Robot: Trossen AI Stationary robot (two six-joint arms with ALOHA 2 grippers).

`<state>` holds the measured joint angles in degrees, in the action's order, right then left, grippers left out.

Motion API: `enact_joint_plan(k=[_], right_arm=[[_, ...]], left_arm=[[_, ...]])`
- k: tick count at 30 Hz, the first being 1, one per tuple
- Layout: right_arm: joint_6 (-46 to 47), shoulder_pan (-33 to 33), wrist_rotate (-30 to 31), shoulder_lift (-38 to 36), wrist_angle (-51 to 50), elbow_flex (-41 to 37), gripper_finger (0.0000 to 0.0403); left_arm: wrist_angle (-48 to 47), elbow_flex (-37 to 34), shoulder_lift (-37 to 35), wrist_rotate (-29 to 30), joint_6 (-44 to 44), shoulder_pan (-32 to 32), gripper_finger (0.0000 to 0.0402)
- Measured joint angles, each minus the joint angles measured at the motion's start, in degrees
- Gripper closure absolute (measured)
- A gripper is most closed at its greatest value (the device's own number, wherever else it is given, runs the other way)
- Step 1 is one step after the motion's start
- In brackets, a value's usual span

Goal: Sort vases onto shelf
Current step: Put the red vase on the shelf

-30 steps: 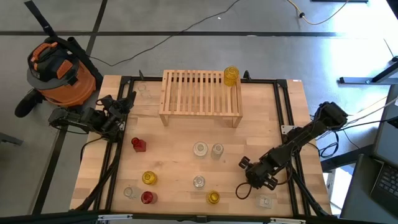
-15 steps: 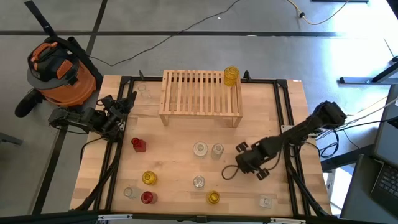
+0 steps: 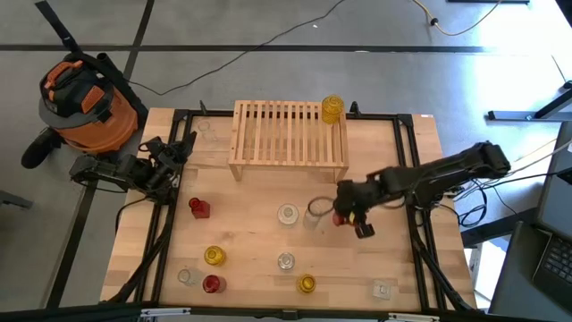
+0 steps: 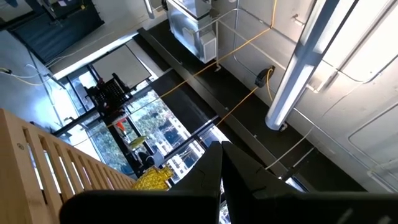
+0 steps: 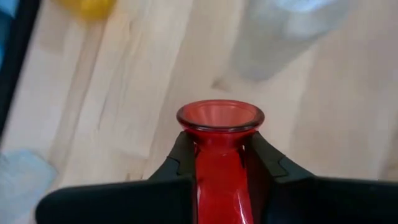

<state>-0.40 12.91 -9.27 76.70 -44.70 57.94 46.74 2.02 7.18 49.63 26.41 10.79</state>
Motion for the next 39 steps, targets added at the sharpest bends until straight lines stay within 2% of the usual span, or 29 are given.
enact_joint_plan(k=[6, 12, 16, 20, 24, 29, 34, 39], right_arm=[[0.2, -6.6, -1.4, -4.4, 5.1, 6.6, 0.0356], [5.7, -15.1, 0.1, -4.6, 24.9, 10.0, 0.0356], [9.2, -20.7, 6.7, -4.5, 35.0, 7.9, 0.0356], [9.2, -23.2, 16.2, -3.1, 47.1, 4.9, 0.0356], [7.5, -23.0, 27.1, 1.2, 54.9, 4.4, 0.0356], [8.5, -22.2, 35.4, 7.7, 59.5, 4.3, 0.0360], [12.5, -19.4, 49.3, 12.7, 64.8, 4.3, 0.0360], [17.3, -17.5, 51.3, 15.5, 67.8, 4.3, 0.0360]], left_arm=[[-1.0, 0.0, 0.0, 1.9, 0.0, 0.0, 0.0401], [-1.3, 0.0, 0.0, 2.6, 0.0, 0.0, 0.0401], [-1.3, 0.0, 0.0, 2.6, 0.0, 0.0, 0.0401], [-1.3, 0.0, 0.0, 2.6, 0.0, 0.0, 0.0401], [-1.4, 0.0, 0.0, 2.7, -0.2, 0.0, 0.0401], [-1.3, 0.0, 0.0, 2.8, -0.1, 0.0, 0.0401], [-1.3, 0.0, 0.0, 2.4, 0.3, 0.0, 0.0401], [-1.0, 0.0, 0.0, 1.9, 0.4, 0.0, 0.0401]])
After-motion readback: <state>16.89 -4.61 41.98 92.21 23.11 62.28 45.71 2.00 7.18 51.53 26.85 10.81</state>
